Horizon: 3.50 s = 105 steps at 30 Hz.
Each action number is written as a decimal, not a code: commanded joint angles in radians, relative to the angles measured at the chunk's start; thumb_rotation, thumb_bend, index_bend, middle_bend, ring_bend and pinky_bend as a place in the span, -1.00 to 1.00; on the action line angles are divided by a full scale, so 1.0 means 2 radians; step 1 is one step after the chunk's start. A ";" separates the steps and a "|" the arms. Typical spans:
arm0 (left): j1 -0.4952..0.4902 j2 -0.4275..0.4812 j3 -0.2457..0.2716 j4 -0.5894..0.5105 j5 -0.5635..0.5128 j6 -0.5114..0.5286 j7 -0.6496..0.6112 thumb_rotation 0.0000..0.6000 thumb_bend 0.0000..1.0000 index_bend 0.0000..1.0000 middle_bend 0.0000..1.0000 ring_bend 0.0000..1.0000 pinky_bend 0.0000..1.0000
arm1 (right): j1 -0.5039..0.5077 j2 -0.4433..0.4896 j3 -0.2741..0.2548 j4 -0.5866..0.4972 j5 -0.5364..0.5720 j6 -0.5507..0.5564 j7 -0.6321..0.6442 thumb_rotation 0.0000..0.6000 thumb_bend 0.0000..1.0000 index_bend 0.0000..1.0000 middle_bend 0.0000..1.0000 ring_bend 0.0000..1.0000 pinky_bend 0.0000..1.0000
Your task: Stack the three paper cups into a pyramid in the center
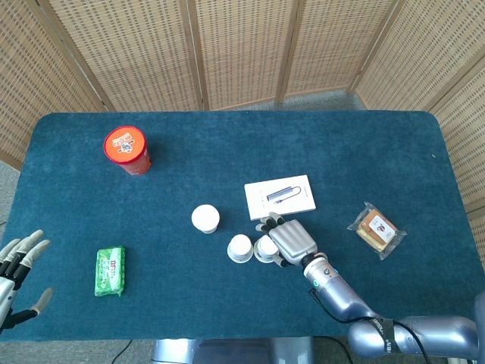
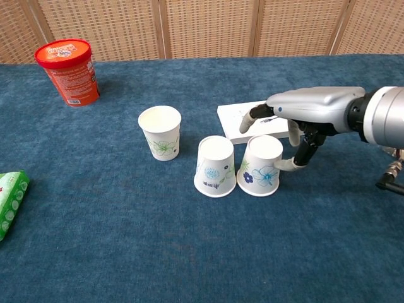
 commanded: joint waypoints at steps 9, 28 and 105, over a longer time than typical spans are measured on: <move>-0.012 0.018 0.008 -0.015 0.015 -0.026 0.023 1.00 -0.11 -1.00 -1.00 -1.00 -1.00 | 0.002 0.017 -0.007 -0.014 0.010 0.014 -0.016 1.00 -0.18 -0.77 -0.83 -1.00 -0.52; -0.033 0.002 -0.007 -0.057 0.013 -0.066 0.117 1.00 -0.11 -1.00 -1.00 -1.00 -1.00 | -0.071 0.085 -0.017 -0.038 -0.079 0.095 0.063 1.00 0.14 -0.68 -0.79 -1.00 -0.41; -0.405 -0.324 -0.154 0.051 -0.410 -0.365 0.383 1.00 -0.11 -1.00 -1.00 -1.00 -0.67 | -0.258 0.228 -0.020 -0.083 -0.215 0.139 0.185 1.00 -0.04 -0.70 -0.82 -1.00 -0.41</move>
